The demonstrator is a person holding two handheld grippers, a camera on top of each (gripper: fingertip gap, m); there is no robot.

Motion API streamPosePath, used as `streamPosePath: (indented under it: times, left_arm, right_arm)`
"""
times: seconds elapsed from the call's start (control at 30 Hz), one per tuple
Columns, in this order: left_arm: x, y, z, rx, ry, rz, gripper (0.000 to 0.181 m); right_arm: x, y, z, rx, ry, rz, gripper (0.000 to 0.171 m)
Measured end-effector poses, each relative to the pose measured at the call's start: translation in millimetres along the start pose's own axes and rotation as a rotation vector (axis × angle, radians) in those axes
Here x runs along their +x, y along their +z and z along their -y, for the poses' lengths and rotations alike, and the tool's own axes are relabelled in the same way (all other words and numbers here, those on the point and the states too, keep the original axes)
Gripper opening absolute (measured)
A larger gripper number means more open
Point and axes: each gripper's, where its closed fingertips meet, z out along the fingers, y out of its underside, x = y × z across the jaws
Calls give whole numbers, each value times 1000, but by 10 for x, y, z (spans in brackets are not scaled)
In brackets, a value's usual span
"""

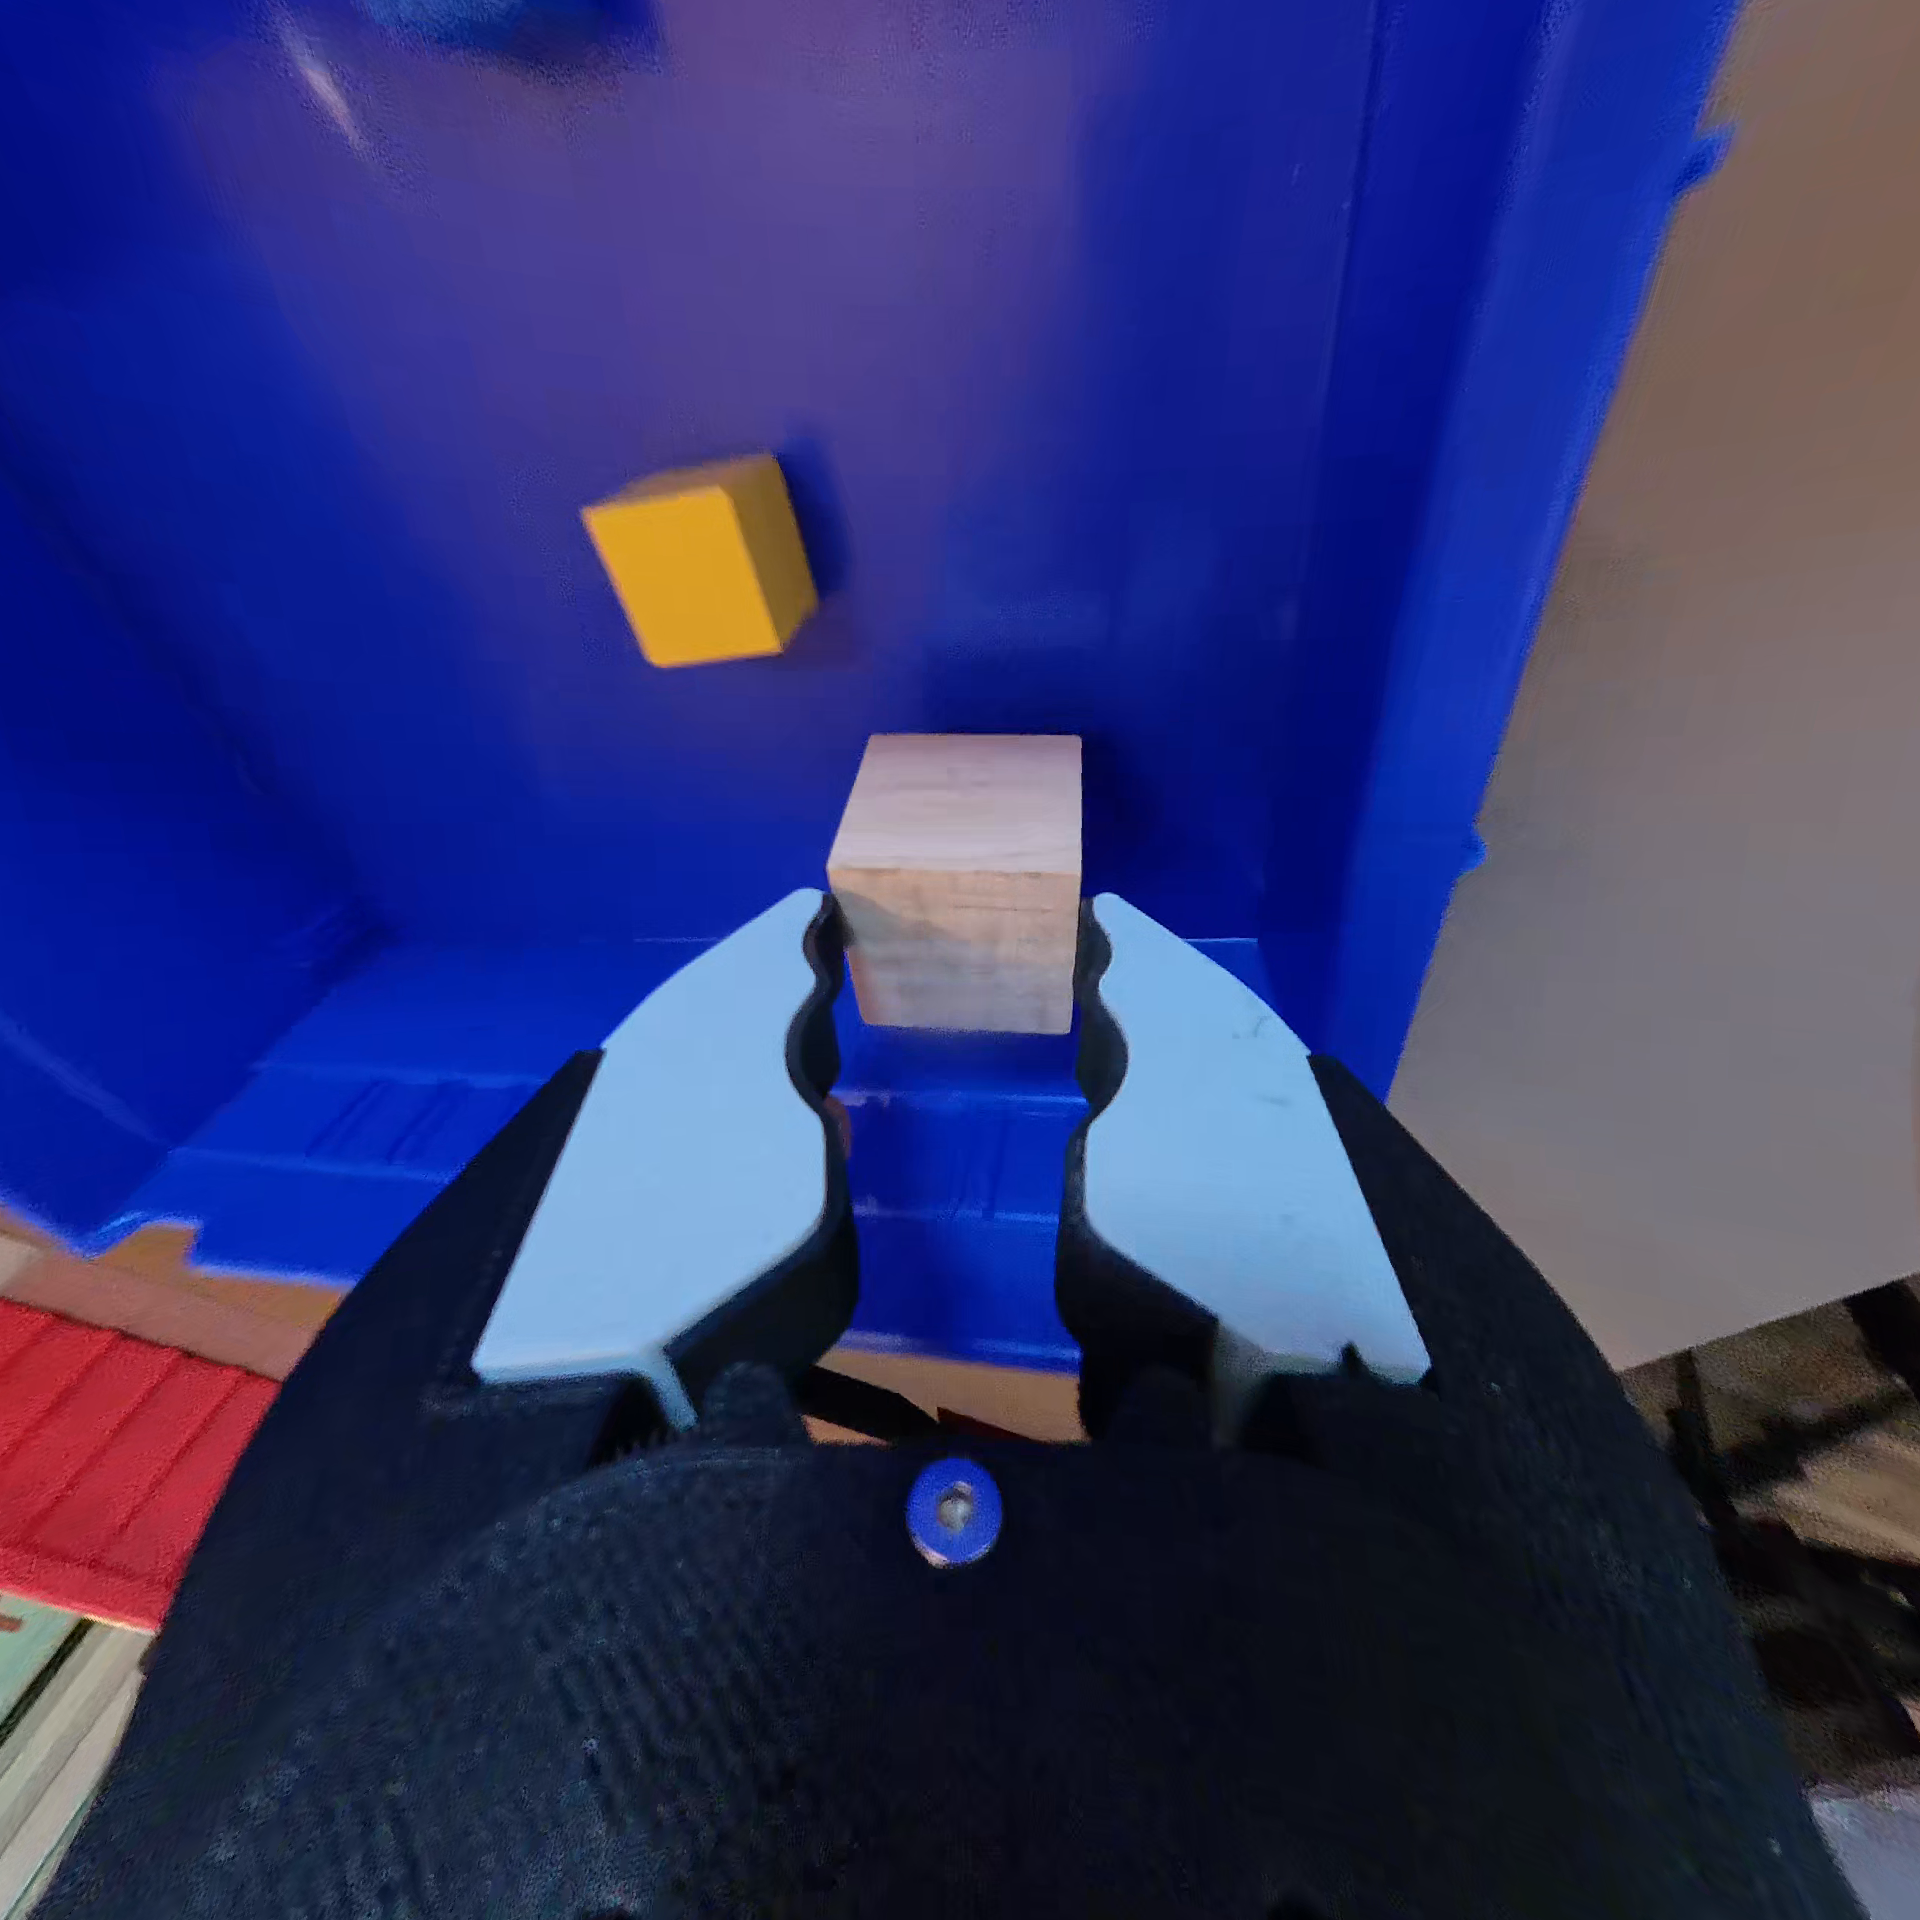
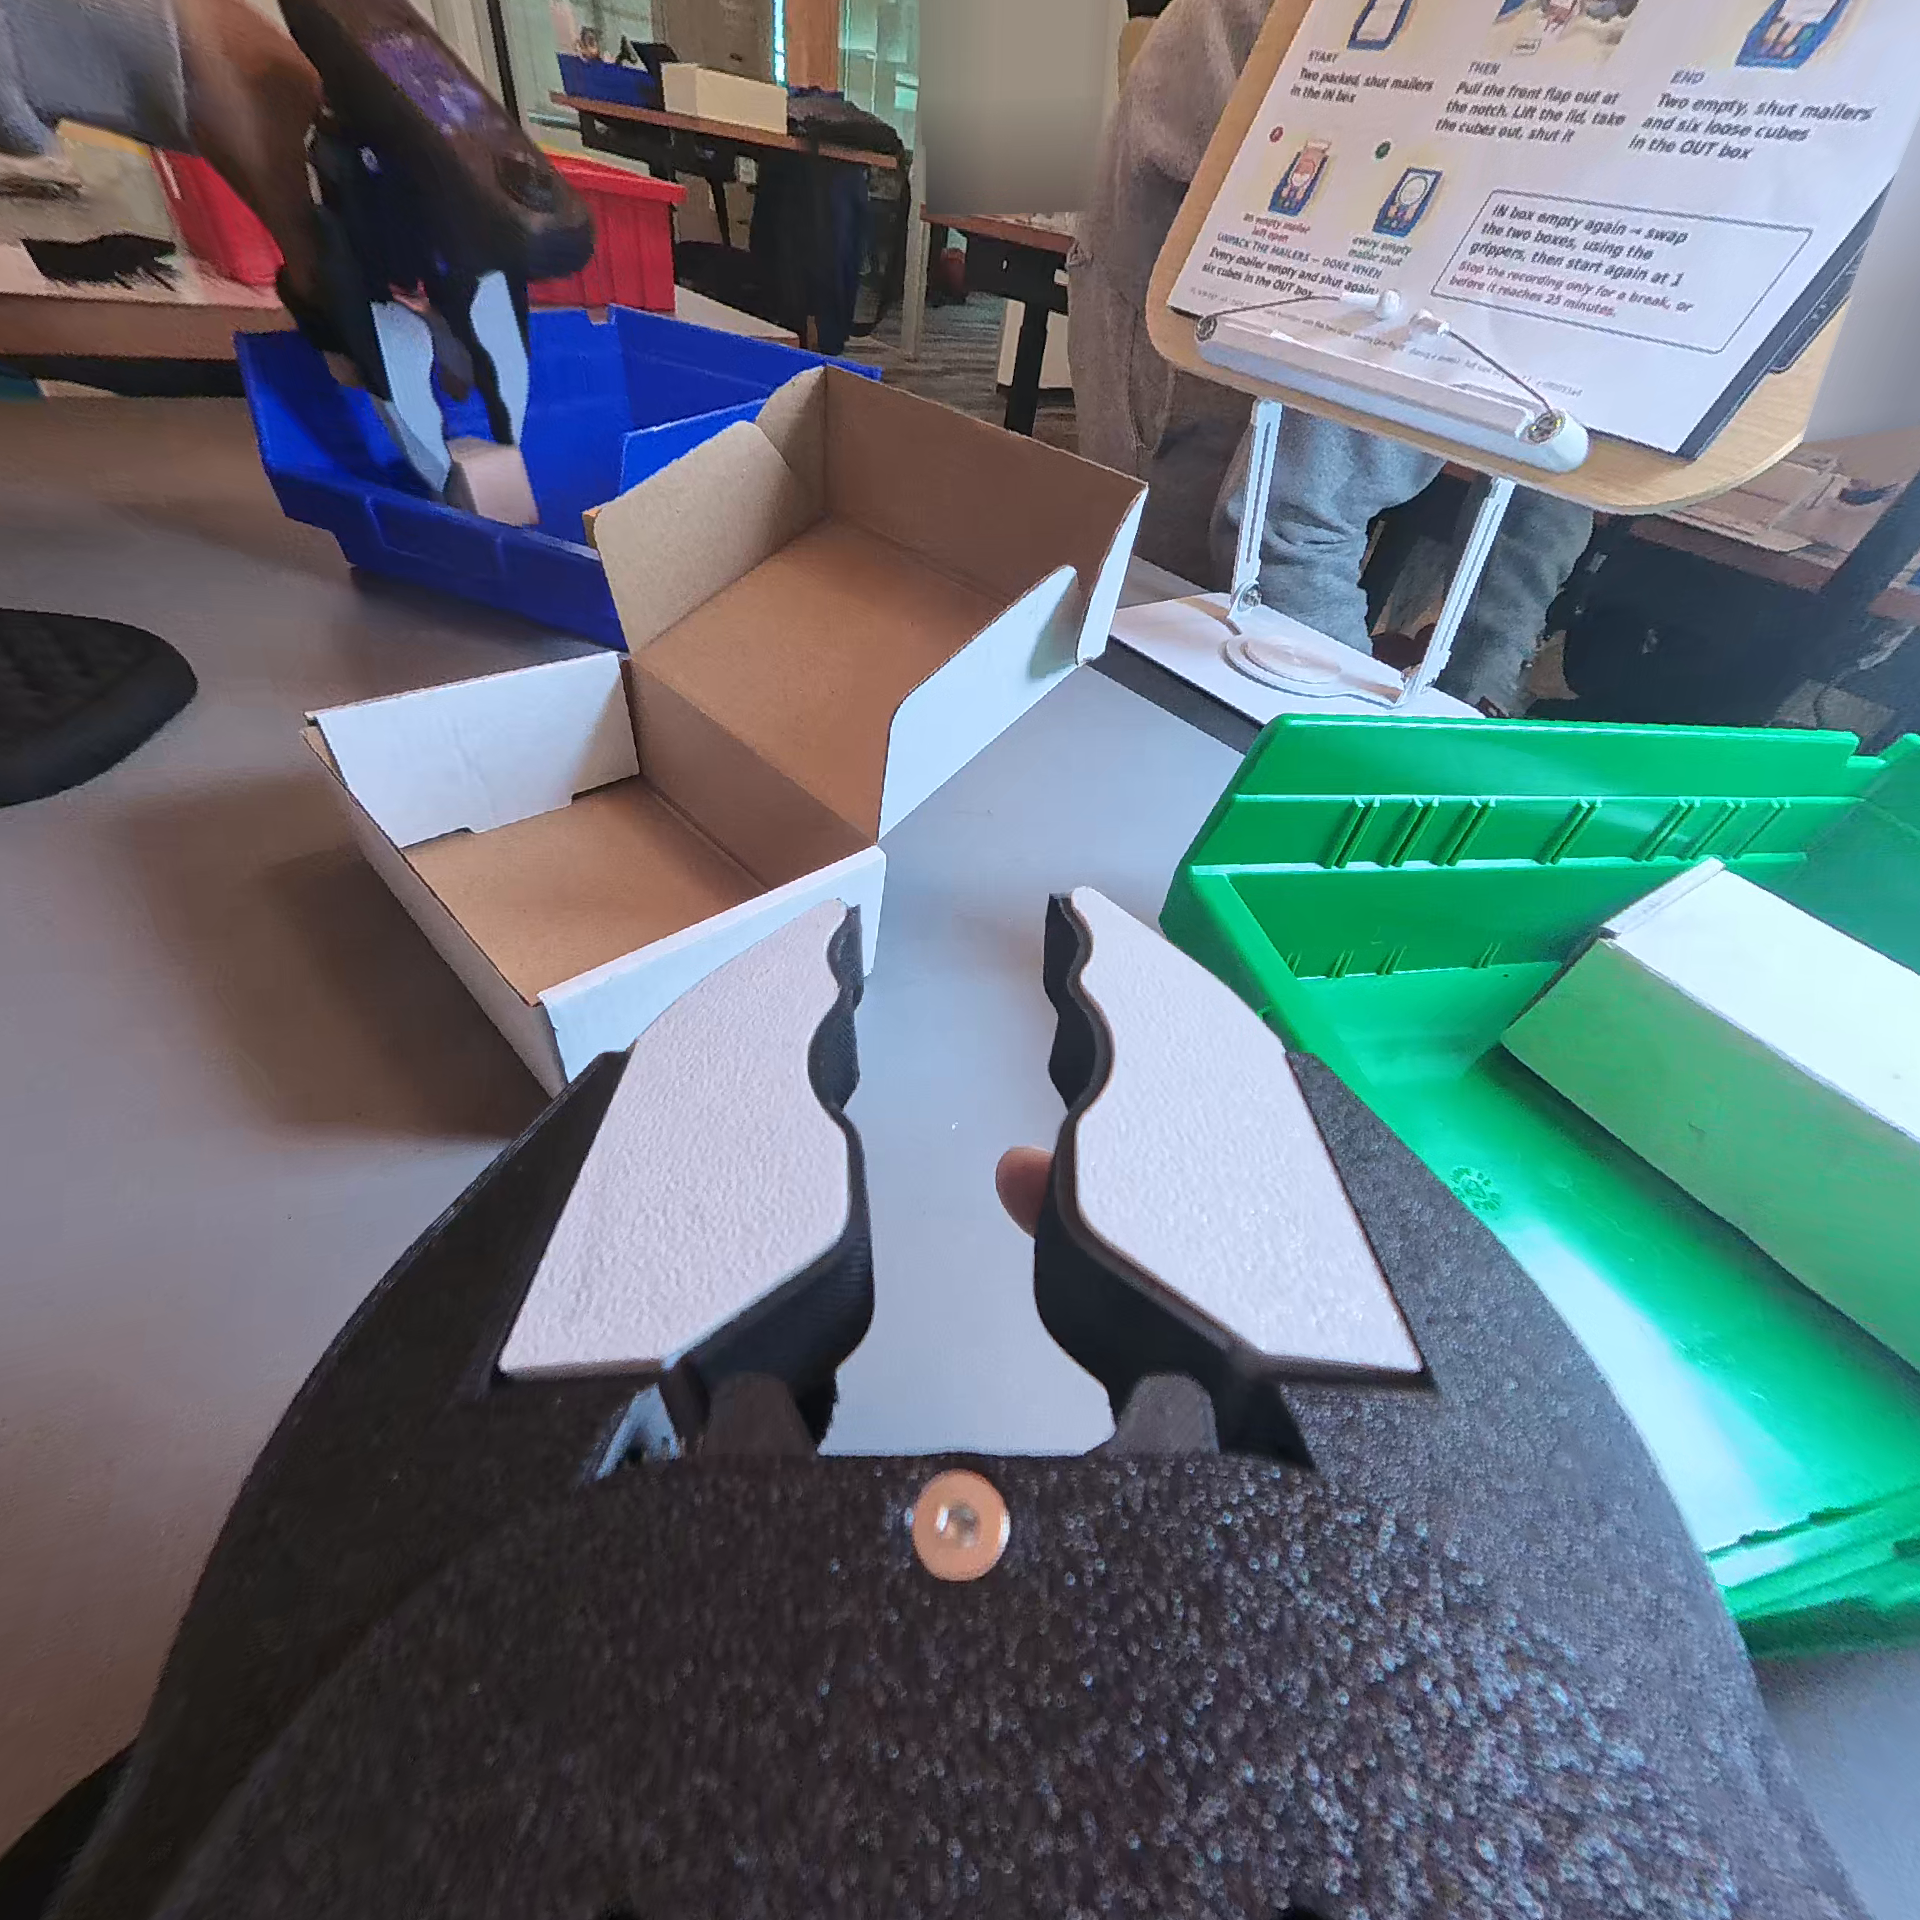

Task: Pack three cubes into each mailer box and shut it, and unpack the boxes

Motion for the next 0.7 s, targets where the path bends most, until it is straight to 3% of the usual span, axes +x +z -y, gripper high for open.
streamPosePath:
  times: [0.17, 0.37, 0.5, 0.7]
  left_arm:
    - [202, -798, 572, 207, 93, 71, 43]
    - [1013, -1464, 1504, 359, 329, 40, 43]
    - [1417, -1462, 2018, 341, 425, 10, 43]
    - [1764, -1011, 2447, 193, 439, -86, 43]
  right_arm:
    - [-6, 30, -4, -4, -5, 1, 32]
    - [-23, 18, -17, -1, -12, -4, 30]
    - [7, -17, -24, 5, -7, -19, 29]
    - [141, -70, -63, -8, 24, -78, 33]
